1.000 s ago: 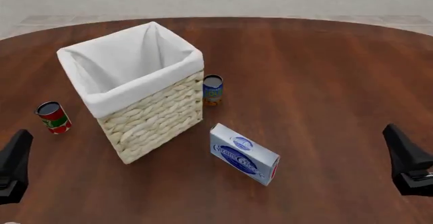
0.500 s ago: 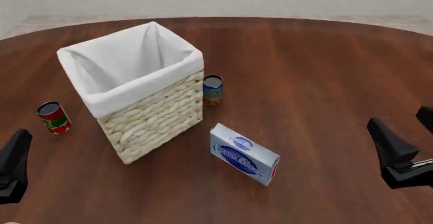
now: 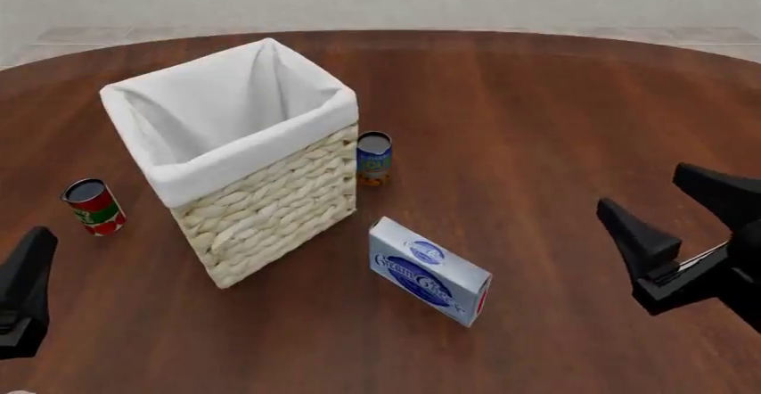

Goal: Pick up the cream cheese box, and put it in the basket.

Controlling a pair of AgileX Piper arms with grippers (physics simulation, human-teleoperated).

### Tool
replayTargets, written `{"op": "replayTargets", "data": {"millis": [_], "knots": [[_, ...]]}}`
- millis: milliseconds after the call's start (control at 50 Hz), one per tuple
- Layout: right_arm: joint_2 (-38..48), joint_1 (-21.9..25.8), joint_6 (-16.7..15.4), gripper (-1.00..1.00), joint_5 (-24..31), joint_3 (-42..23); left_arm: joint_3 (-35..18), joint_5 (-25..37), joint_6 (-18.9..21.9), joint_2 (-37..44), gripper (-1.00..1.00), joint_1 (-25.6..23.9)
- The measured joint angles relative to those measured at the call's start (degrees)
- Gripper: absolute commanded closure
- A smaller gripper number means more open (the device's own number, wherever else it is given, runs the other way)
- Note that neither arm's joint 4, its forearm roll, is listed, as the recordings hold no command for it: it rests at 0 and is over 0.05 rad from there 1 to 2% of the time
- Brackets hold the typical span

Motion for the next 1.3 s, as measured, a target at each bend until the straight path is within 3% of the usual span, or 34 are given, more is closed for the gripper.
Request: {"op": "replayTargets", "data": {"millis": [620,1300], "knots": [[11.0,8.0,-0.9,-1.0,5.9,-8.7,0.0,-0.8,0.6,0.0,-1.0,-0.7],[17.1,14.8,-1.6,-1.0,15.9,-17.0,0.0,-0.3,0.4,0.0,-1.0,-1.0]]}}
